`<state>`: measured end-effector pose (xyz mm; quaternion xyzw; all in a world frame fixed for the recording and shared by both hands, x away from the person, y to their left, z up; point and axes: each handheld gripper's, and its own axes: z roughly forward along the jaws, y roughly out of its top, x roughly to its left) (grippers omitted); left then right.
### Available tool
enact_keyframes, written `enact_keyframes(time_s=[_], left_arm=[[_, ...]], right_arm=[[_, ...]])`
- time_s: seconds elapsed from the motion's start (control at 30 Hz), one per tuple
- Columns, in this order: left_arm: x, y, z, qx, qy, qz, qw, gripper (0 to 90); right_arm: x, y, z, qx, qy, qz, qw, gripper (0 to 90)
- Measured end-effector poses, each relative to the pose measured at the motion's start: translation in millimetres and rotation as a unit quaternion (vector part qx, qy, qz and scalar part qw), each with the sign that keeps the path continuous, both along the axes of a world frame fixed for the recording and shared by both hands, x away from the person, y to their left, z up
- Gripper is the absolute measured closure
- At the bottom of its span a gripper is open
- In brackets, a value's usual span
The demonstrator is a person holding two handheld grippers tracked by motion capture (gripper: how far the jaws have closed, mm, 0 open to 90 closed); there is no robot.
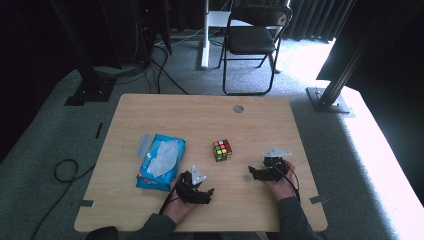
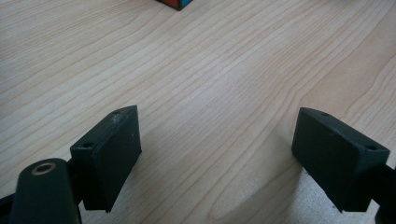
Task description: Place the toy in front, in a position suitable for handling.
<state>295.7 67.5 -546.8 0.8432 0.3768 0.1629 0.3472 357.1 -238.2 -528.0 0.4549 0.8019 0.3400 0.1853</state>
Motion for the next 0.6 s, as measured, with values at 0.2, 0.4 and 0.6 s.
enact_keyframes(time_s=[0.2, 0.4, 0.6], left_arm=[[0.0, 0.0, 0.0, 0.0, 0.0, 0.0, 1.0, 15.7], [0.0, 0.0, 0.0, 0.0, 0.0, 0.0, 1.0, 15.7], [0.0, 0.0, 0.0, 0.0, 0.0, 0.0, 1.0, 15.7]], right_arm=[[-1.6, 7.7, 7.3, -0.005, -0.01, 0.007, 0.9999, 16.9], [-1.6, 10.4, 11.7, -0.004, -0.017, 0.004, 0.9998, 17.2], [-0.1, 16.5, 15.3, 0.001, -0.022, 0.013, 0.9997, 17.1]])
